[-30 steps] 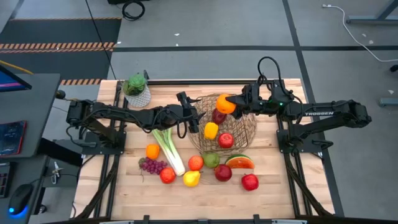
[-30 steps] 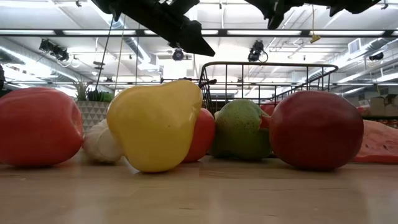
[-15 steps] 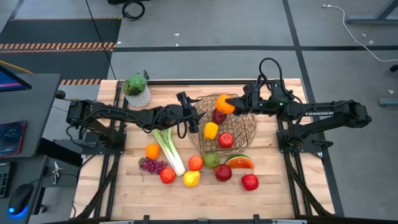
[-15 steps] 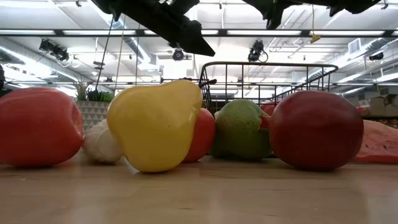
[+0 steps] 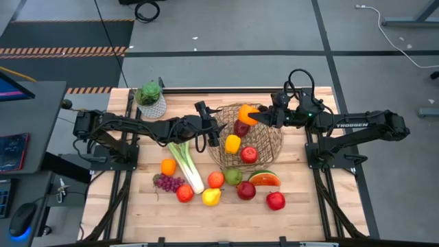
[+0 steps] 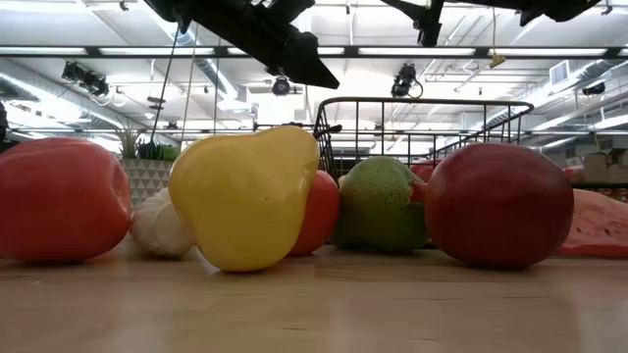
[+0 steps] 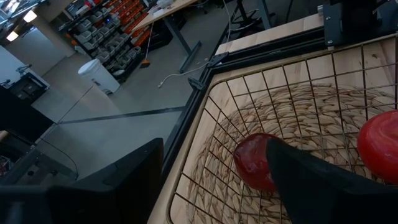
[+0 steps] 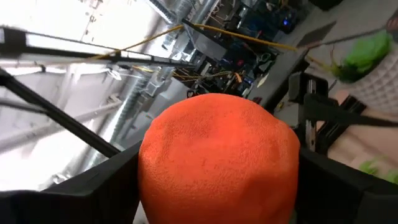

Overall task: Build produce basket
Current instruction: Put the orange into the brown wire basket

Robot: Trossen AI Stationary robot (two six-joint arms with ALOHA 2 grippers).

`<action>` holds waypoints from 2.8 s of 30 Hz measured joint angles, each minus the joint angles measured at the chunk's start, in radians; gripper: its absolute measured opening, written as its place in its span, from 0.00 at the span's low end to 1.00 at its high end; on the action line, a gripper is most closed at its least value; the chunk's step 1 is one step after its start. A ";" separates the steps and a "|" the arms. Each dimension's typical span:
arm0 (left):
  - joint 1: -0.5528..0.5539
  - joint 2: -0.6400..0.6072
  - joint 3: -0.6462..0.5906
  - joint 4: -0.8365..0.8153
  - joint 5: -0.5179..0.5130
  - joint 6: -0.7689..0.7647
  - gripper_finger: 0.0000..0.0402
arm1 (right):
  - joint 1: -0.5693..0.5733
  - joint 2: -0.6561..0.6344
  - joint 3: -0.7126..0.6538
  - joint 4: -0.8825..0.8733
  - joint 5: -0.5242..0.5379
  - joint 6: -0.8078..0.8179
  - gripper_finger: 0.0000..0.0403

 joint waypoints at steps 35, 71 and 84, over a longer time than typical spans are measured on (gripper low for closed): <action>0.000 0.000 0.000 0.000 0.000 0.000 0.72 | 0.000 0.000 0.000 -0.008 0.001 -0.416 0.88; 0.000 0.000 0.000 -0.008 0.000 0.000 0.72 | -0.168 -0.005 0.000 -0.480 -0.757 -0.625 0.88; 0.001 0.000 0.000 -0.008 0.000 0.000 0.72 | -0.168 -0.005 0.000 -0.701 -0.755 -0.858 0.88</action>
